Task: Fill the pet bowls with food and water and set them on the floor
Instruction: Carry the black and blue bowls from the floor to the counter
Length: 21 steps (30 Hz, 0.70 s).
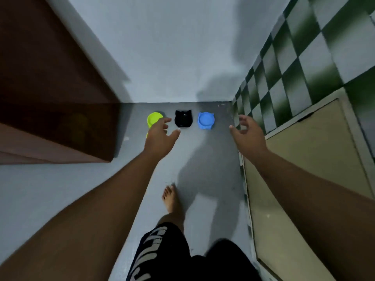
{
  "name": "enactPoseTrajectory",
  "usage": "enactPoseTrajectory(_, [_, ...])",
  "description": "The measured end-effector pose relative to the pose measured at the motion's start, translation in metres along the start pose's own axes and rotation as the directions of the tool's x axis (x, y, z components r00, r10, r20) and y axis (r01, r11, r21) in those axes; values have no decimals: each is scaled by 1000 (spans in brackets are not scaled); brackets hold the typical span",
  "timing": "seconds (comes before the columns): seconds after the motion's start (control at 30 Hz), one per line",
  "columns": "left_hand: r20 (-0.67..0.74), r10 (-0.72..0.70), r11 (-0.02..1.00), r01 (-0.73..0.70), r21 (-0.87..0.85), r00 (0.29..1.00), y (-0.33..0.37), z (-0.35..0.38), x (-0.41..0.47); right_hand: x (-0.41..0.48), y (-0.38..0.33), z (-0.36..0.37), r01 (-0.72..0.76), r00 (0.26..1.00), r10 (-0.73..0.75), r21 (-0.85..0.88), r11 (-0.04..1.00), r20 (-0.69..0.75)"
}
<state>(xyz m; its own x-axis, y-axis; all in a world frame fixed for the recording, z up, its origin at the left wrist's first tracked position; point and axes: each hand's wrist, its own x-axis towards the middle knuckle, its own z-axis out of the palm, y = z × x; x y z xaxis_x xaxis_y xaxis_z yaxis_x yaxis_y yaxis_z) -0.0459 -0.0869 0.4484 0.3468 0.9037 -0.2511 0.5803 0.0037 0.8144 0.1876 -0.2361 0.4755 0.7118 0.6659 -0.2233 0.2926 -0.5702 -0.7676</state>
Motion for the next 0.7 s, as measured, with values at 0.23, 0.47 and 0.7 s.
enactPoseTrajectory(0.23, [67,-135,990,137,-20,989,-36,54,133,124,28,63,-200,980,200,20,980,27])
enactPoseTrajectory(0.47, [33,-226,974,227,-30,974,-148,165,248,258,150,167,-356,933,350,68,932,82])
enactPoseTrajectory(0.7, [-44,-242,970,240,-40,969,-267,260,352,356,285,257,-377,923,375,7,926,91])
